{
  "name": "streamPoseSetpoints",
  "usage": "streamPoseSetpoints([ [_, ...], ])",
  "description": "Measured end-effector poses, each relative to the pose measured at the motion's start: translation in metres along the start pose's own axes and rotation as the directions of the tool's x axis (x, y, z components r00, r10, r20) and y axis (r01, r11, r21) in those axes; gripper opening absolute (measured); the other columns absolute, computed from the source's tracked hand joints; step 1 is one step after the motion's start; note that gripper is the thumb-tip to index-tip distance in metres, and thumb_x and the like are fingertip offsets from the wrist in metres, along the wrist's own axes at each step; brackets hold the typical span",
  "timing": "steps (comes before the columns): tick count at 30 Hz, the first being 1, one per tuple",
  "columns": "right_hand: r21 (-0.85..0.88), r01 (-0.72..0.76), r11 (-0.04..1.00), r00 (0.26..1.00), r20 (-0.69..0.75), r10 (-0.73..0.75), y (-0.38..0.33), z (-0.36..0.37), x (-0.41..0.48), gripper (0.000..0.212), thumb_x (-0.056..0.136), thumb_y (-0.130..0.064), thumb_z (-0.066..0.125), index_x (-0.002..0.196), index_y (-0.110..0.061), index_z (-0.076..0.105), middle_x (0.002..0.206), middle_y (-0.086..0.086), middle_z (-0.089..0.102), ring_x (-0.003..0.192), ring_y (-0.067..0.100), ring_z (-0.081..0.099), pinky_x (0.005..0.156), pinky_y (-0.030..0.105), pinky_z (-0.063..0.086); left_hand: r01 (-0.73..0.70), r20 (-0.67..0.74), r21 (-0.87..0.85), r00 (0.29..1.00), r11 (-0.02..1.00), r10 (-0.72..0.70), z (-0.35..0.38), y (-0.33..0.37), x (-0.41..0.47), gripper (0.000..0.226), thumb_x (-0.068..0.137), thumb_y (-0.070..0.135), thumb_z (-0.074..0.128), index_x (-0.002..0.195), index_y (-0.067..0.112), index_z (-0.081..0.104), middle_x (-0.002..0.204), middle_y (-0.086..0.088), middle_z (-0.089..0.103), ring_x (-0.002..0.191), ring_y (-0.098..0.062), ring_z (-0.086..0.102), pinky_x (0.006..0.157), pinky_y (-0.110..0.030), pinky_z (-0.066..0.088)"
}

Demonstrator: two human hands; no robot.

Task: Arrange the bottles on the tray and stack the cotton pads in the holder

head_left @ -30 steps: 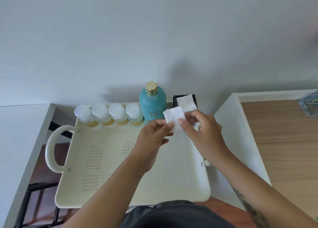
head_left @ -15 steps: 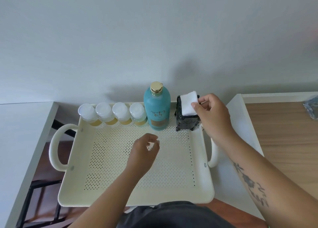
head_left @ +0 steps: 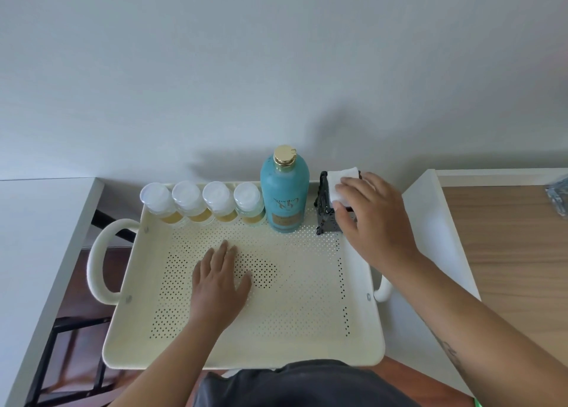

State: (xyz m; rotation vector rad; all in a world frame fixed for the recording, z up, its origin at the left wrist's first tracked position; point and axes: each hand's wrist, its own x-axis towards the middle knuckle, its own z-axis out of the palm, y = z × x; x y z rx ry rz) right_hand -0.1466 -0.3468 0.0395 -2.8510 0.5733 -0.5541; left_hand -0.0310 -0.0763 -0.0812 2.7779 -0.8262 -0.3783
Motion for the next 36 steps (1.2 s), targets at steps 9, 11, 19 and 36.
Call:
streamPoseSetpoints([
  [9,-0.132,0.033,0.991,0.985,0.171,-0.01,0.0,0.01,-0.005,0.045,0.096,-0.042,0.038,0.11,-0.01,0.065,0.118,0.004,0.067,0.129,0.024,0.05,0.119,0.045,0.019,-0.014,0.034,0.059,0.999,0.998,0.012,0.005,-0.005,0.003,0.073,0.094,0.06,0.028,0.155,0.022,0.017,0.165,0.002,0.008,0.151,-0.026,0.003,0.122,-0.047,0.004],
  [11,-0.168,0.046,0.985,0.981,0.194,-0.013,-0.001,0.01,-0.005,0.048,0.096,-0.045,0.037,0.11,-0.009,0.065,0.117,0.004,0.067,0.129,0.025,0.051,0.119,0.047,0.019,-0.016,0.041,0.061,0.999,0.998,0.013,0.005,-0.005,0.002,0.075,0.093,0.063,0.022,0.156,0.022,0.013,0.165,0.003,0.004,0.152,-0.025,-0.001,0.122,-0.046,0.001],
  [19,-0.129,0.051,0.99,0.989,0.143,-0.032,-0.003,0.007,-0.004,0.04,0.096,-0.04,0.04,0.108,-0.009,0.064,0.115,0.005,0.066,0.127,0.025,0.05,0.119,0.044,0.02,-0.023,0.056,0.054,0.998,0.998,0.02,0.005,-0.004,0.0,0.081,0.088,0.065,0.009,0.156,0.021,0.01,0.165,0.003,-0.002,0.151,-0.025,-0.006,0.121,-0.046,-0.004],
  [36,-0.074,0.01,0.997,0.991,0.13,0.0,-0.01,0.002,0.0,0.038,0.094,-0.044,0.05,0.108,-0.013,0.065,0.115,0.0,0.066,0.121,0.021,0.055,0.11,0.047,0.027,-0.021,0.062,0.104,0.998,0.994,0.015,0.006,-0.002,0.0,0.078,0.091,0.062,0.011,0.156,0.02,0.01,0.166,0.001,-0.001,0.151,-0.027,-0.004,0.121,-0.046,-0.003],
])
